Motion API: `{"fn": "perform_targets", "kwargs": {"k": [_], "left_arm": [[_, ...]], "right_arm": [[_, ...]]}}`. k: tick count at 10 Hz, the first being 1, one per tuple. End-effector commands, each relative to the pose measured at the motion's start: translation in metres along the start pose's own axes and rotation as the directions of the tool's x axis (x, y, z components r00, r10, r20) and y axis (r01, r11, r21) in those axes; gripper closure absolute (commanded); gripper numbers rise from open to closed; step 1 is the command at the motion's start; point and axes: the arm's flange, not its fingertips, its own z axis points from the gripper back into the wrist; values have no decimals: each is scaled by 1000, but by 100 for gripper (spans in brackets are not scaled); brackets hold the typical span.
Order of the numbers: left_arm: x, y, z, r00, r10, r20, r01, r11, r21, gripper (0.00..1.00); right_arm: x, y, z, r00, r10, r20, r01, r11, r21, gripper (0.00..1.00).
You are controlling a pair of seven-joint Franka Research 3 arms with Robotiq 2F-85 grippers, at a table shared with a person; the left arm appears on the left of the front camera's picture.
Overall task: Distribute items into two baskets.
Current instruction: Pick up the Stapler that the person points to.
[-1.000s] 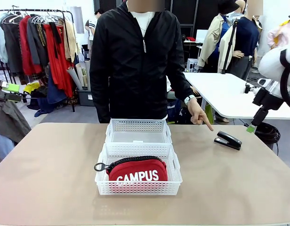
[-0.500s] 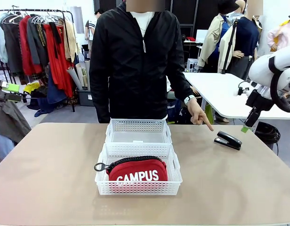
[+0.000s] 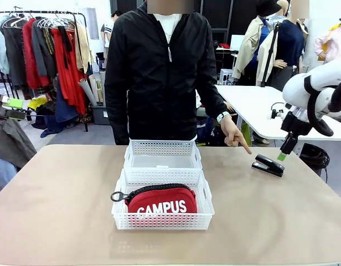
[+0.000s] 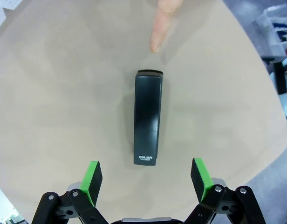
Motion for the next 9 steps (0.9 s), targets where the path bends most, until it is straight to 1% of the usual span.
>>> {"fn": "perform_targets", "kwargs": {"k": [1, 7, 9], "left_arm": [[0, -1, 1, 1000, -2, 5, 2, 1000, 1, 0], [0, -1, 1, 1000, -2, 5, 2, 1000, 1, 0], [0, -1, 1, 1000, -2, 5, 2, 1000, 1, 0]], "right_arm": [[-2, -1, 3, 1000, -3, 1, 3, 1000, -5, 0], [-2, -1, 3, 1000, -3, 1, 3, 1000, -5, 0], [-5, -5, -4, 1000, -7, 12, 6, 1000, 12, 0]]}}
